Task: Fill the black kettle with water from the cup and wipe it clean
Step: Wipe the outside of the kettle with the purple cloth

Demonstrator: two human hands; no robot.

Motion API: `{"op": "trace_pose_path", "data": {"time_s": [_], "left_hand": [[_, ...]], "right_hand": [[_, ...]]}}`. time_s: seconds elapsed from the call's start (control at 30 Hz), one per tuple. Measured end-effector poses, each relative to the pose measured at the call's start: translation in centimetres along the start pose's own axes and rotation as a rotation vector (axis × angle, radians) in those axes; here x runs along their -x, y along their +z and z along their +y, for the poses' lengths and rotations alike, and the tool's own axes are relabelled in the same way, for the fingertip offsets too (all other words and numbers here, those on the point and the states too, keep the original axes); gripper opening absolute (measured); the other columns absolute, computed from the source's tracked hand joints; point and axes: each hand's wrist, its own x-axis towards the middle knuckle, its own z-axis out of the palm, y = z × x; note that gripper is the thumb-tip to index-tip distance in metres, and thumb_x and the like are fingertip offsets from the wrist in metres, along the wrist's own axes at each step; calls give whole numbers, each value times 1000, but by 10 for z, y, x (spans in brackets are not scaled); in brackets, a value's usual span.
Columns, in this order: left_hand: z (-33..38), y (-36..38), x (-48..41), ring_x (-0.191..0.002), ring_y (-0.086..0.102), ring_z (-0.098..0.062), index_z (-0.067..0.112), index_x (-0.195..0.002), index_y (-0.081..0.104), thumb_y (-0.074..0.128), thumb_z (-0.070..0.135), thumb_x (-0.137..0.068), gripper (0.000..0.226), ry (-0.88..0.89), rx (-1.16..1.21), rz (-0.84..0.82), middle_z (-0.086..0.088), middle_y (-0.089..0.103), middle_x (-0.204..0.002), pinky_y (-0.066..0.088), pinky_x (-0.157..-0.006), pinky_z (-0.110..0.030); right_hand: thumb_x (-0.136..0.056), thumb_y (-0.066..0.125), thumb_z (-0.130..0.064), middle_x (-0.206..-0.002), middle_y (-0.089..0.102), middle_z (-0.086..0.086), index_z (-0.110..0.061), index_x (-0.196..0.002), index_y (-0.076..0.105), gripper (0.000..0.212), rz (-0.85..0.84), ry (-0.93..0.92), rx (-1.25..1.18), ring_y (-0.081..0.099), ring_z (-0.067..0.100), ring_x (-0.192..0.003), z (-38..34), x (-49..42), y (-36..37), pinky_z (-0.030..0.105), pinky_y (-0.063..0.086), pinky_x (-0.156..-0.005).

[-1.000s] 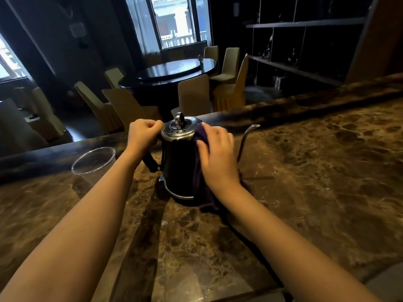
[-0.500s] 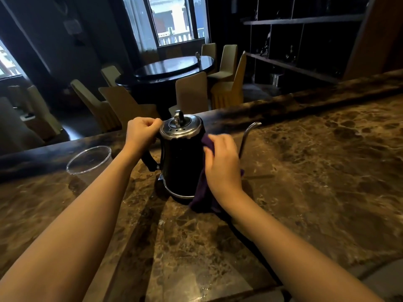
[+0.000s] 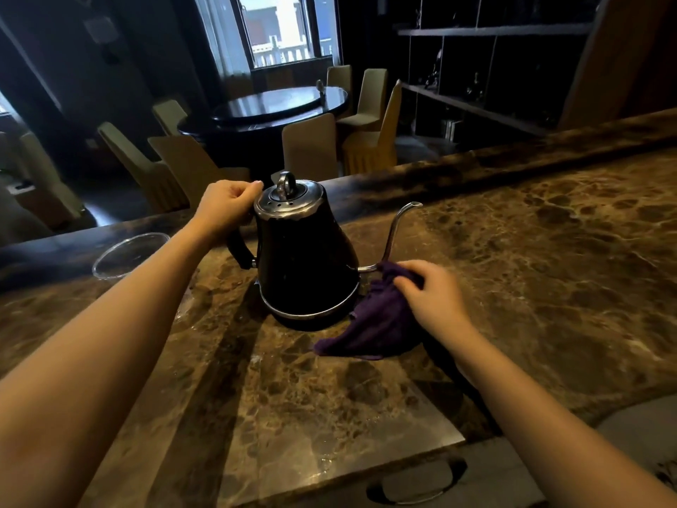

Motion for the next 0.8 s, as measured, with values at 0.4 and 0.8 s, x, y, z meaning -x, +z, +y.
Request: {"op": "trace_pose_path", "data": {"time_s": [0.4,0.8], "left_hand": [[39,36,50,-111,55,-22,20,-113,57,45,64,-79,56,28,69,247,-4,63,-116,44,-98,-43],[30,1,47,-107,61,-20,23,-115,64,50,24,-89,30,-90,319,-6,-1,67,-111,48,-94,-35]], "right_hand": [[-88,53,-5,-91,64,-10,-24,-99,60,23,-121,49,-564,61,0,-85,-33,1,-16,10,48,-74],[-79,64,-6,-94,70,-1,-17,-100,68,24,-435,-139,-298,63,9,-90,-62,44,8,10,44,-78]]}}
